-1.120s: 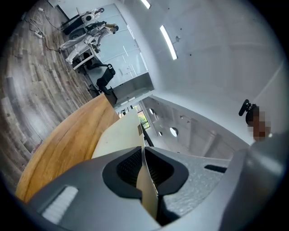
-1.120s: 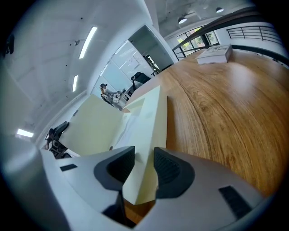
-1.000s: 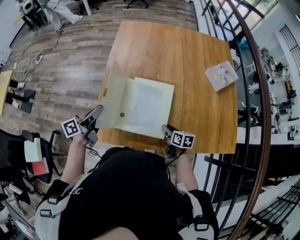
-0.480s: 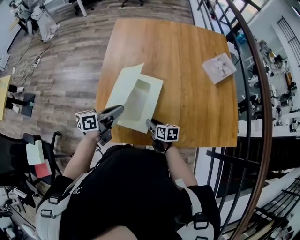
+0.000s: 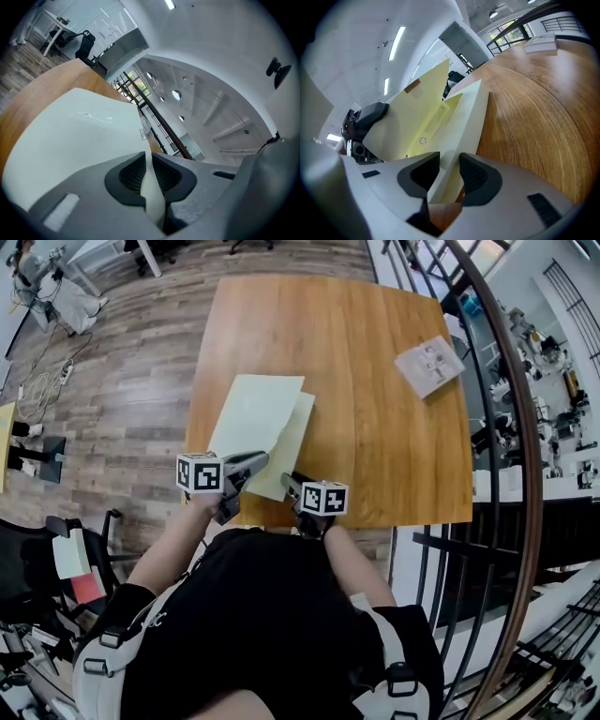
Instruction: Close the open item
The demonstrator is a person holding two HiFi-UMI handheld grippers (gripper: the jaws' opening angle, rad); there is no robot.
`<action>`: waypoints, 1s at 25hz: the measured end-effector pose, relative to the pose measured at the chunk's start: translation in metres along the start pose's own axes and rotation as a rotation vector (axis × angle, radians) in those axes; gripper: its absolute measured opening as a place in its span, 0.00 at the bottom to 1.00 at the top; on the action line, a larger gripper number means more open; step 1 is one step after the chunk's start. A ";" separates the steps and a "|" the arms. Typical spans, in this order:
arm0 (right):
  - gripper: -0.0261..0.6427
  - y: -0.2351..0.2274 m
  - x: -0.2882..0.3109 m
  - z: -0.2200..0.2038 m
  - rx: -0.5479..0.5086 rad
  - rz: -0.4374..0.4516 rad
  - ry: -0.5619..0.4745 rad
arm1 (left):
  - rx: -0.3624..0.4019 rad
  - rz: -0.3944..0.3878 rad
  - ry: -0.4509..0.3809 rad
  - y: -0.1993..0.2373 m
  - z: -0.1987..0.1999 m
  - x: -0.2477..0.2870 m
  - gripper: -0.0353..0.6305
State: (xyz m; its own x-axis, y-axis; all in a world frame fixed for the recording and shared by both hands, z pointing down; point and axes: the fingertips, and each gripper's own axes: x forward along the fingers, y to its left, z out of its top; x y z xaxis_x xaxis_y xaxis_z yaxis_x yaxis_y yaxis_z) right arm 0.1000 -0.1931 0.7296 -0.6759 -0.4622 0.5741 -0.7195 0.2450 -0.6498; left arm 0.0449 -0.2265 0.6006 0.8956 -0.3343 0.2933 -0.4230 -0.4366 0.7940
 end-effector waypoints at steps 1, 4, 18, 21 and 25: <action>0.24 0.000 0.000 0.000 0.001 0.000 -0.003 | -0.005 -0.001 0.012 0.002 -0.004 0.006 0.11; 0.24 0.000 0.000 -0.001 0.004 0.003 -0.012 | -0.027 -0.008 0.044 0.009 -0.016 0.022 0.11; 0.24 0.002 -0.001 0.000 -0.011 -0.006 -0.023 | -0.010 0.097 0.223 0.048 -0.057 0.064 0.14; 0.23 0.000 -0.002 -0.002 0.008 -0.006 -0.017 | 0.019 0.180 0.267 0.053 -0.065 0.070 0.11; 0.26 -0.002 -0.004 -0.007 0.046 0.013 -0.015 | -0.477 -0.029 0.191 0.050 -0.076 0.078 0.05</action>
State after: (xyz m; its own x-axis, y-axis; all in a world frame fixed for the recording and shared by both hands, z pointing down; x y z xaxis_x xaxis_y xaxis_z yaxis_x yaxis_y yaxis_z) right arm 0.1029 -0.1853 0.7320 -0.6826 -0.4723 0.5577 -0.7021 0.2122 -0.6798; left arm 0.1035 -0.2107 0.7038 0.9341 -0.1496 0.3242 -0.3277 0.0012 0.9448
